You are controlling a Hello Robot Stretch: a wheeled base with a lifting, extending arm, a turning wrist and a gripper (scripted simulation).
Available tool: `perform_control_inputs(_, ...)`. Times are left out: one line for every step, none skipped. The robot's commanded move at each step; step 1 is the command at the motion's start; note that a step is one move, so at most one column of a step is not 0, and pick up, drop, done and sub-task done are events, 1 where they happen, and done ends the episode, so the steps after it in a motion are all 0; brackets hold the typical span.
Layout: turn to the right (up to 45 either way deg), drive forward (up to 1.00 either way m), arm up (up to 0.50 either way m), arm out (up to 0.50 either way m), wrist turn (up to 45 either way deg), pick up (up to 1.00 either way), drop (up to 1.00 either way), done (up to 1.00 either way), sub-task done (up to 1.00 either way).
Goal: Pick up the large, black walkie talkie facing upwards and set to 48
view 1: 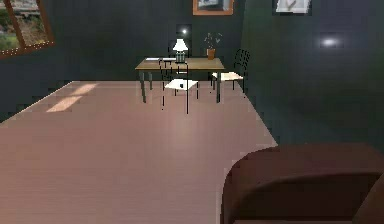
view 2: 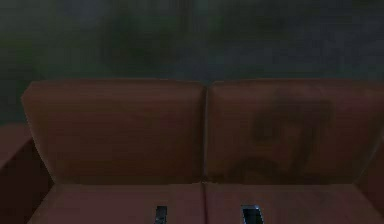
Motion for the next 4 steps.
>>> perform_control_inputs(0.0,0.00,0.00,0.00,45.0,0.00,0.00,0.00,0.00)
perform_control_inputs(0.0,0.00,0.00,0.00,15.0,0.00,0.00,0.00,0.00)
perform_control_inputs(0.0,0.00,-0.30,0.00,0.0,0.00,0.00,0.00,0.00)
perform_control_inputs(0.0,0.00,0.00,0.00,0.0,1.00,0.00,0.00,0.00)
